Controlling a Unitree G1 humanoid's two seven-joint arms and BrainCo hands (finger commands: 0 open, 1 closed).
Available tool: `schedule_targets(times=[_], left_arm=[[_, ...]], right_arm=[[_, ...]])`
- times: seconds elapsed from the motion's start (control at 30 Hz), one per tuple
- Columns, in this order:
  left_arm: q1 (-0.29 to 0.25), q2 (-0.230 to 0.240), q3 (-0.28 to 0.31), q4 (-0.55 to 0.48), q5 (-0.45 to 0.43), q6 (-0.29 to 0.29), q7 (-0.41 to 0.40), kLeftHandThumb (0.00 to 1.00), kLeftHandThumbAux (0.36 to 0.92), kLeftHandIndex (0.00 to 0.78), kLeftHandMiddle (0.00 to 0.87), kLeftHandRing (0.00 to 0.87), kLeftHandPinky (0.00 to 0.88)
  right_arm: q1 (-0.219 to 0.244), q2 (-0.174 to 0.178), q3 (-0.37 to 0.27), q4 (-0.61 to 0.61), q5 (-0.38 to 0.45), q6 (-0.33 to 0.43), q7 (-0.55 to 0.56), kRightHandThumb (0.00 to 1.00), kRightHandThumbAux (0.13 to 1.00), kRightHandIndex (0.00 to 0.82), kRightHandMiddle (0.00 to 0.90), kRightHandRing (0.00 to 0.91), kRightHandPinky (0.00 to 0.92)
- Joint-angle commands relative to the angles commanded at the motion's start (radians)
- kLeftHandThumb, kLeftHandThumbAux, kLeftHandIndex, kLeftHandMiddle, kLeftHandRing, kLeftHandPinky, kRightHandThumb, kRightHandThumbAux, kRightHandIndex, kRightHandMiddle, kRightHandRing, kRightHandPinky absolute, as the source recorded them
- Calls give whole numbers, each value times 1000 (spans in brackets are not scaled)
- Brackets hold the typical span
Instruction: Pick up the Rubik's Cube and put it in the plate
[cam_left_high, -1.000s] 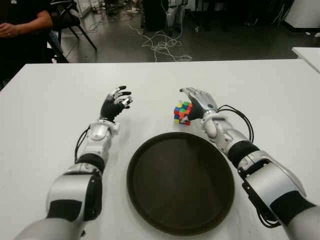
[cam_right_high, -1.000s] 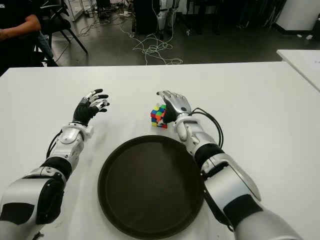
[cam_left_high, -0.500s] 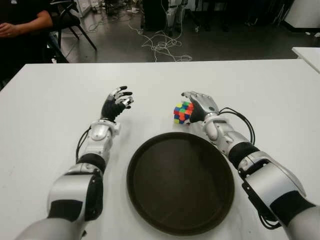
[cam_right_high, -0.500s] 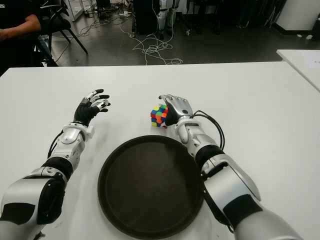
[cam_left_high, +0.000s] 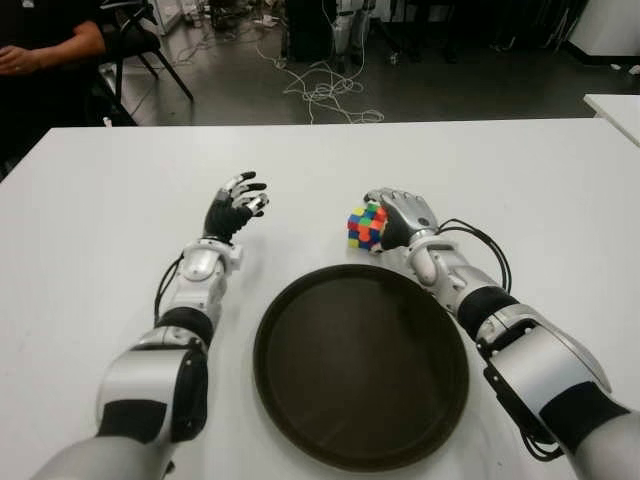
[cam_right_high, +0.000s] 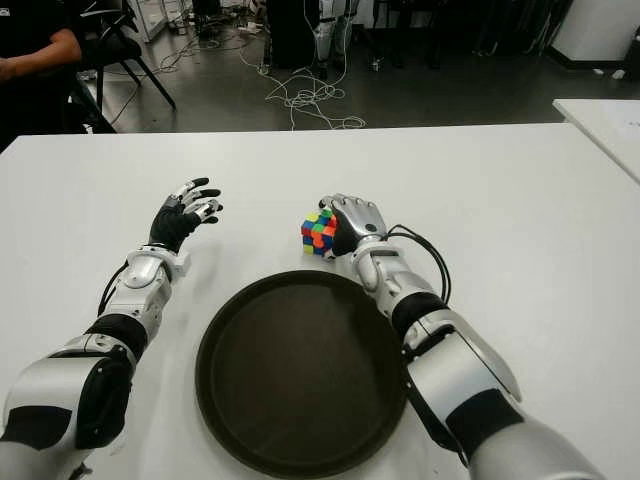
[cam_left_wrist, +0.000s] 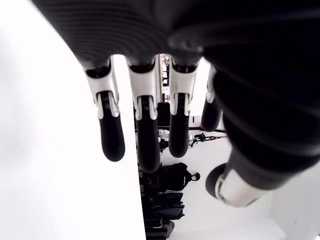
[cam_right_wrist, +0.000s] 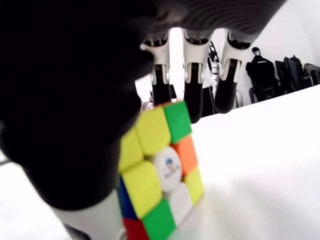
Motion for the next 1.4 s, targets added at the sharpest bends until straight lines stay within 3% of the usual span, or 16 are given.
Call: schedule_targets(times=[0.2,0.33,0.6,0.73,1.3,1.4], left_arm=[[-1,-2,1,-1,-1,0,3,407,754,187,285,326,356],[-2,-4,3,0,-4,3,2,413,754,191,284,324,359],[-1,-2,-9,0,8,-4,8,375,752,189,285,322,341],[0,-1,-16,-1,16,-8,13,349,755,185,281,321,344],[-1,-5,-25,-2,26,-12,28,373,766,189,282,328,361],[0,-6,-24,-2,25,-13,29,378,764,187,282,329,366]], right_arm=[[-1,4,14,7,0,18,15,0,904,192,225,232,240],[2,7,25,10,-3,24,19,0,906,191,231,239,259],[16,6,57,21,-18,9,-14,0,934,296,389,414,417],[16,6,63,24,-16,5,-17,0,929,268,353,372,366],[25,8,71,26,-12,11,-31,0,932,355,477,504,491],[25,8,71,25,-11,13,-35,0,931,337,480,505,490]])
